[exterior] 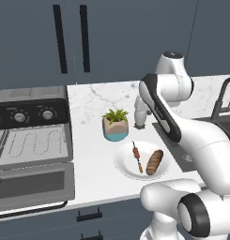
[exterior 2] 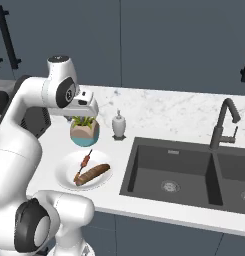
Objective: Pick up the kebab skewer and baguette bread, and place them inside the toaster oven. Close the toaster oven door and start by setting the timer.
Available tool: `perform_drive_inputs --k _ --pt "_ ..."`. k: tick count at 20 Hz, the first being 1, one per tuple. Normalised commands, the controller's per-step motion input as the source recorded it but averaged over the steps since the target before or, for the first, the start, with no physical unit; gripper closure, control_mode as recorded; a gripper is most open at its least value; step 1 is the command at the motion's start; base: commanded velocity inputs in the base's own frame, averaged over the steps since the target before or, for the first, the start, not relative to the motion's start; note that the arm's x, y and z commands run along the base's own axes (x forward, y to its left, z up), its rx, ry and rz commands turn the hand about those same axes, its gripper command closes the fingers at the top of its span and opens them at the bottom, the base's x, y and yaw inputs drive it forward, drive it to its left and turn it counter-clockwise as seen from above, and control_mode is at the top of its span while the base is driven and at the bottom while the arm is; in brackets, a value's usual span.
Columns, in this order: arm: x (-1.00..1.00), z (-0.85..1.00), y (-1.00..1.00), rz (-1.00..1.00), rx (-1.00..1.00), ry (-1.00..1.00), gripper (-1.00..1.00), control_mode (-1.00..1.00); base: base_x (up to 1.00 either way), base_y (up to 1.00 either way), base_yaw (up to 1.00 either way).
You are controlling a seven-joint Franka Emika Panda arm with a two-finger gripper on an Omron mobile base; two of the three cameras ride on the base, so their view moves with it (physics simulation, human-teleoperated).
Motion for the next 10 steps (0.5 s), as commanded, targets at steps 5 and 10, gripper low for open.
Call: perform_drive_inputs --k 5,10 --pt "0.00 0.00 0.00 0.00 0.00 0.00 -1.00 1.00 0.00 0.00 0.00" --pt "0.00 0.00 0.00 0.00 0.00 0.00 -1.00 1.00 -0.17 0.63 -0.01"
